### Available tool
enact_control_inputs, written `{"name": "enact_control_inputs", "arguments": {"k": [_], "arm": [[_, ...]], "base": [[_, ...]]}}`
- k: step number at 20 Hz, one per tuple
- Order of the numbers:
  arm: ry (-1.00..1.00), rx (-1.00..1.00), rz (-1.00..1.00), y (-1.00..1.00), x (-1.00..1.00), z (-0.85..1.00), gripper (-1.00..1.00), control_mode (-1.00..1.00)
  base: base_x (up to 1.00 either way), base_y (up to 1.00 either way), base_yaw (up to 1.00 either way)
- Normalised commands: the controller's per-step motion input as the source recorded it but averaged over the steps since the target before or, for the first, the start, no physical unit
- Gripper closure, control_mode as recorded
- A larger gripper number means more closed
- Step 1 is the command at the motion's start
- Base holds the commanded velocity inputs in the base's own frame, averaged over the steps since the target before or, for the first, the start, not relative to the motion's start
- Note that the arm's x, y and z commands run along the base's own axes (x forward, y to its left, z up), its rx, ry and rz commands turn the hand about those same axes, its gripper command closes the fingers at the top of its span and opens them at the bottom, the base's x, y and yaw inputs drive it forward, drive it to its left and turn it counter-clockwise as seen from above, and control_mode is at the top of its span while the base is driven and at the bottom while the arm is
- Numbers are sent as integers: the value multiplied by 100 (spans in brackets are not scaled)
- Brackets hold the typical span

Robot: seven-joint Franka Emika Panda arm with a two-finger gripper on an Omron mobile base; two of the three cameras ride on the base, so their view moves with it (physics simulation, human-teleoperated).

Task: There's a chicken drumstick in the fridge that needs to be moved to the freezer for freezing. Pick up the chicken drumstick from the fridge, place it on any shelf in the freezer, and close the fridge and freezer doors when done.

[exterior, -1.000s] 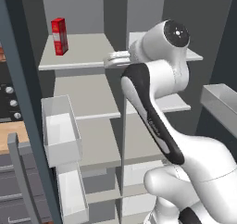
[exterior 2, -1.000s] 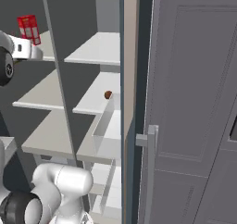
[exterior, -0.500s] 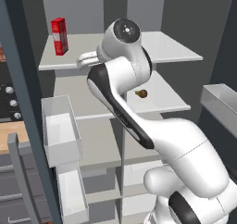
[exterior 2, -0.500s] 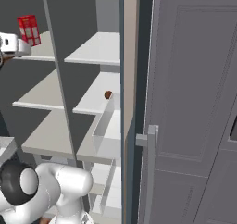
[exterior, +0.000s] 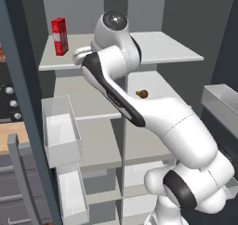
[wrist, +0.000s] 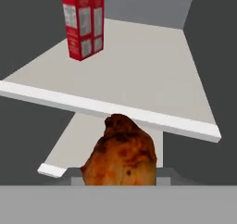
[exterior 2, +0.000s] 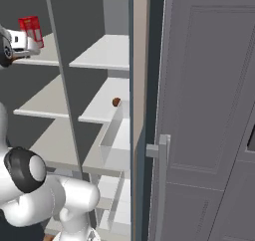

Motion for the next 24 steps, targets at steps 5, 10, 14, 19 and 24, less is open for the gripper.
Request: {"name": "enact_control_inputs", "arguments": {"k": [5, 10, 14, 19, 24], "arm": [[0, 0, 0, 8, 55, -7, 100, -100], [1, -2, 0, 17, 51, -4, 100, -100], [1, -5, 0, 24, 43, -22, 100, -100], [0, -6, 0, 31, 45, -21, 100, -100], [0, -1, 0, 8, 37, -2, 100, -100]], "base": [[0, 0, 0], [0, 0, 0], [0, 0, 0], [0, 0, 0], [0, 0, 0]]}}
